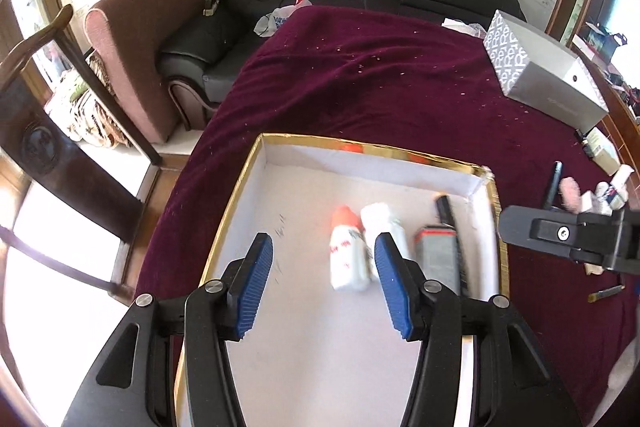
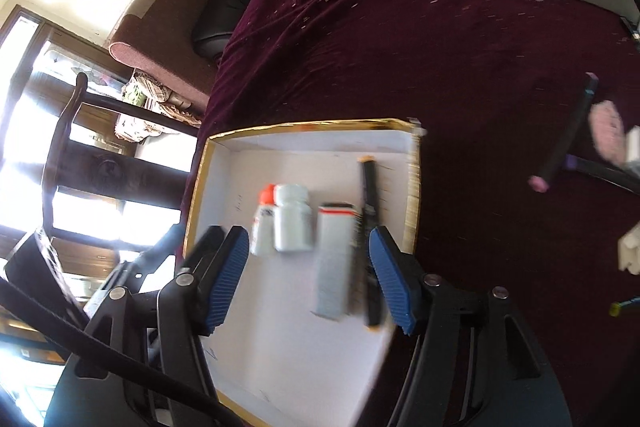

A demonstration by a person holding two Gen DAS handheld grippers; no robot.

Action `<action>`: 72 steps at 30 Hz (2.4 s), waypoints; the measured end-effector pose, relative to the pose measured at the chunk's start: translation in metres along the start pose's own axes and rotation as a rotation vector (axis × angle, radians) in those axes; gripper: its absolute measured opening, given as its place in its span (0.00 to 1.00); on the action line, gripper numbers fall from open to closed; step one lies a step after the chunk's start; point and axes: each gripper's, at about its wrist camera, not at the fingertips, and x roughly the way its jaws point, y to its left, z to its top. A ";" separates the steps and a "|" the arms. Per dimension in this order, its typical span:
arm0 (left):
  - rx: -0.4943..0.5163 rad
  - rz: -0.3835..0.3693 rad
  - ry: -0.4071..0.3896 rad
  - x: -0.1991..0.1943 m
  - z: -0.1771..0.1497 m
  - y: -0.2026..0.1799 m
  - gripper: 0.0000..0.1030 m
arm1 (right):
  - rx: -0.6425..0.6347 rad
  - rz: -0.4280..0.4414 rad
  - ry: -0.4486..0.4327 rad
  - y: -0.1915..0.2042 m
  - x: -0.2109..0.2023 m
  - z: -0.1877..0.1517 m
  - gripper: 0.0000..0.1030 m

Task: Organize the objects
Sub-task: 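Move both grippers back from the tray toward the remaining objects, then grasp the black tape roll rim with the left gripper while the right grasps the ointment box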

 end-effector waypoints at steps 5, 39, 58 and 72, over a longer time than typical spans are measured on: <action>0.004 -0.010 0.000 -0.033 -0.012 -0.032 0.48 | 0.026 -0.003 -0.050 -0.044 -0.039 -0.021 0.67; 0.422 -0.377 0.103 0.004 -0.057 -0.312 0.49 | 0.509 -0.227 -0.239 -0.343 -0.192 -0.117 0.67; 0.351 -0.421 0.228 0.067 -0.029 -0.377 0.08 | 0.558 -0.275 -0.238 -0.375 -0.211 -0.142 0.67; 0.214 -0.425 0.224 0.008 -0.071 -0.233 0.08 | 0.426 -0.257 -0.186 -0.344 -0.182 -0.103 0.67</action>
